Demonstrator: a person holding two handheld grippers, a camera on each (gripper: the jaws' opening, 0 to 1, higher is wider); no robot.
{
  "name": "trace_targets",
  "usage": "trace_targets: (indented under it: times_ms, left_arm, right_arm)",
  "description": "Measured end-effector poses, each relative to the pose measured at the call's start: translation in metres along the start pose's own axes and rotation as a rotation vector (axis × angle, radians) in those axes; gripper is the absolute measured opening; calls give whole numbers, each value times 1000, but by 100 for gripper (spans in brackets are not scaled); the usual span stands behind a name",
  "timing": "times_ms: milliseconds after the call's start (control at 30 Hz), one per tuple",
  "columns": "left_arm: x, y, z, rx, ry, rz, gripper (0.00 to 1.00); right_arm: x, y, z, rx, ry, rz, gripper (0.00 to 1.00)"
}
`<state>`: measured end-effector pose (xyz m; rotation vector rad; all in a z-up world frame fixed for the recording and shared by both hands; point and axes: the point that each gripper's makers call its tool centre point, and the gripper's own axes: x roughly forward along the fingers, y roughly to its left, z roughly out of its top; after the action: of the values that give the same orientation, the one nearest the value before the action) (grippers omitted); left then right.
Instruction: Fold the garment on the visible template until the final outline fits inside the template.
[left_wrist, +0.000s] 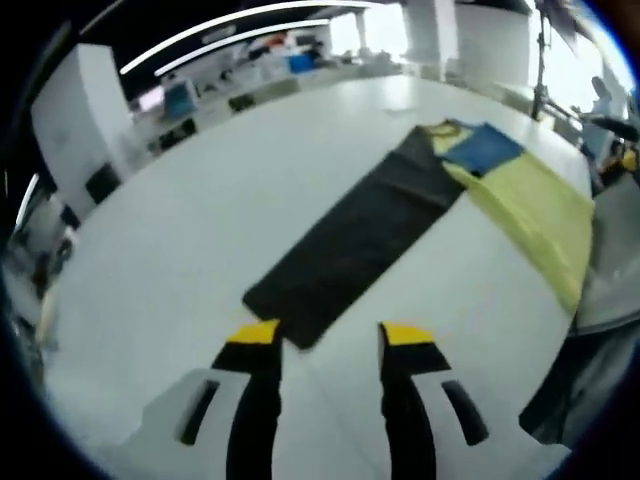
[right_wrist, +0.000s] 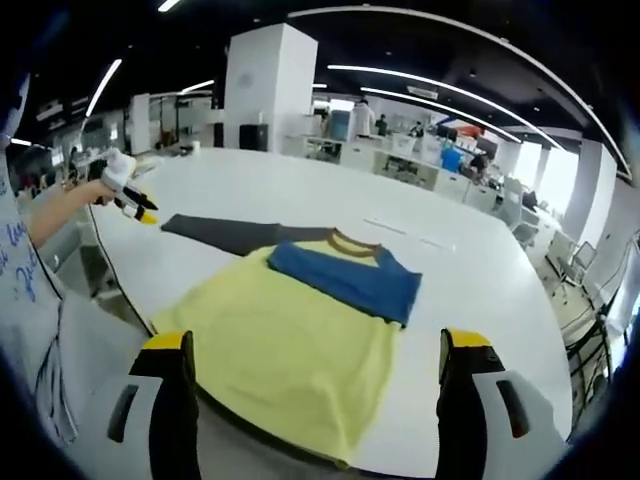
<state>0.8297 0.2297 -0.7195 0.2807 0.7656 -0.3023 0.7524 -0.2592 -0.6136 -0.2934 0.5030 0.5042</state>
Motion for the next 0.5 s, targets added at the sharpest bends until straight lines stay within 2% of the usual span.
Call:
trace_targets:
  times_ms: [200,367,500]
  left_arm:
    - [6,12,-10,-89,25,15,29]
    - [13,19,-13,-160,16,18,22]
    - [19,18,-17,-169,37,13,20]
  right_arm:
    - [1,0,3,-1,-6,1,100]
    - [1,-1,-1,-5,6,-4,100]
    - [2,-1,-3,-2,16,-10,100]
